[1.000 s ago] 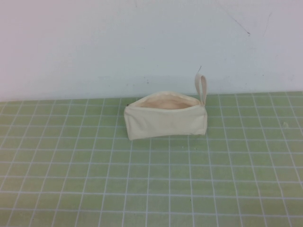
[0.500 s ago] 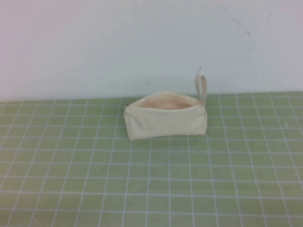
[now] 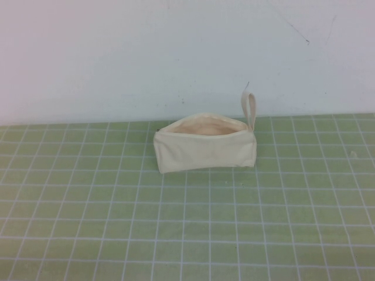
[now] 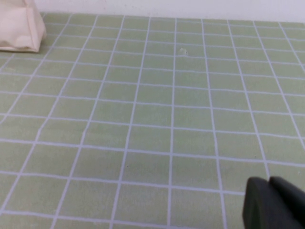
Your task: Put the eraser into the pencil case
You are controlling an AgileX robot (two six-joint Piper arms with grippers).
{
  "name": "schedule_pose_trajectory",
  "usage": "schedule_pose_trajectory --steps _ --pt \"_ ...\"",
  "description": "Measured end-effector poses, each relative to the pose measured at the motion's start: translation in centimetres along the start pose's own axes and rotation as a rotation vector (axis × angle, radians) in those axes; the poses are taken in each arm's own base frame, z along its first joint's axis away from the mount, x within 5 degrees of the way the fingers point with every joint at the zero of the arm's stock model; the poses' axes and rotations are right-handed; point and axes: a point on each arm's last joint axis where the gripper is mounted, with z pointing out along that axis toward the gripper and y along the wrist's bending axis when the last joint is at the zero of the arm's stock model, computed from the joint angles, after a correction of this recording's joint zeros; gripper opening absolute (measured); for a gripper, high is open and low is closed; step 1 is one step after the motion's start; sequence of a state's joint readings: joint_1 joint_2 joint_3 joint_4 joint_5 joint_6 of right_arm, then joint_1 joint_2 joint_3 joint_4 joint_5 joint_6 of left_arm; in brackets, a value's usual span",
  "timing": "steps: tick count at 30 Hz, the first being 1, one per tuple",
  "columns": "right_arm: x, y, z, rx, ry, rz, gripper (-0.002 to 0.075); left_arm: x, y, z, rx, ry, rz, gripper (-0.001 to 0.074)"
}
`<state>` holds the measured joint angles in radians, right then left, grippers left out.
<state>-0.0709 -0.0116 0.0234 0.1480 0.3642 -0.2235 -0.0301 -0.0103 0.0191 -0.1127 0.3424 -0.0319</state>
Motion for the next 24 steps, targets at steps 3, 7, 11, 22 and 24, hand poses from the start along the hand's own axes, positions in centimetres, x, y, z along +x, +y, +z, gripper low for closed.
schedule_pose_trajectory --steps 3,7,11,22,24 --pt "0.00 0.00 0.00 0.000 0.000 -0.007 -0.0001 0.00 0.00 0.00 0.000 0.000 0.000 -0.0001" --pt "0.00 0.00 0.00 0.000 0.000 -0.012 -0.0001 0.00 0.00 0.00 0.000 0.000 0.000 -0.0001" --pt "0.00 0.00 0.00 0.000 0.000 -0.012 -0.0001 0.00 0.00 0.00 0.000 0.000 0.007 -0.0001" --pt "0.00 0.00 0.00 0.000 0.000 -0.012 -0.0001 0.00 0.00 0.00 0.000 0.000 0.009 -0.0001" --pt "0.00 0.00 0.00 0.000 0.000 -0.012 -0.0001 0.00 0.00 0.00 0.000 0.000 0.009 -0.0001"
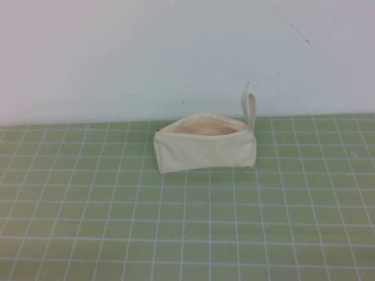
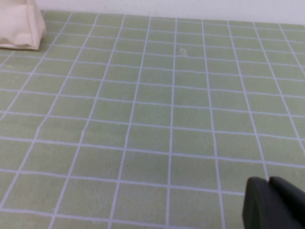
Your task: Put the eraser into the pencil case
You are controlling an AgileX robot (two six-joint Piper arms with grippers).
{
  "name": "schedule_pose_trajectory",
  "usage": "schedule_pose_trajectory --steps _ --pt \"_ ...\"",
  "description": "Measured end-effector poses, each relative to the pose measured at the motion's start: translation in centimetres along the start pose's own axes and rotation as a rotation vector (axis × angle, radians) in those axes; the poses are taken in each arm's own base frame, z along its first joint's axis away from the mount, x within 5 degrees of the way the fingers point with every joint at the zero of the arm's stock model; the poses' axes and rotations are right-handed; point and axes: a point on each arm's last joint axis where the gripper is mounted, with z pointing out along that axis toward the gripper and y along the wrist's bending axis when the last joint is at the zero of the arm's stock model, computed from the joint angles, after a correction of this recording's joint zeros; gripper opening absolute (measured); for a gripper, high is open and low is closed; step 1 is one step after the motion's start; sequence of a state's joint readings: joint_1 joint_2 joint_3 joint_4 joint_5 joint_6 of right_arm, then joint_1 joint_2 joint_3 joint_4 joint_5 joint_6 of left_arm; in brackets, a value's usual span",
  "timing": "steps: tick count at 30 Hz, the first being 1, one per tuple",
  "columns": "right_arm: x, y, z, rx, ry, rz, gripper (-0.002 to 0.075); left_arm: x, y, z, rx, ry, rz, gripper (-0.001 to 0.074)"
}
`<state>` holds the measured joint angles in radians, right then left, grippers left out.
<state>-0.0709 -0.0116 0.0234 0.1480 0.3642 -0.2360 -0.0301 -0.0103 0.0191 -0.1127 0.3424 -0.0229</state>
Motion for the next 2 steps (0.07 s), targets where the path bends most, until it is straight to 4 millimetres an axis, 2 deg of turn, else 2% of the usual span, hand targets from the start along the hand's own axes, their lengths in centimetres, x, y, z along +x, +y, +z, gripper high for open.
schedule_pose_trajectory --steps 2 --pt "0.00 0.00 0.00 0.000 0.000 0.000 -0.0001 0.00 0.00 0.00 0.000 0.000 0.000 -0.0001"
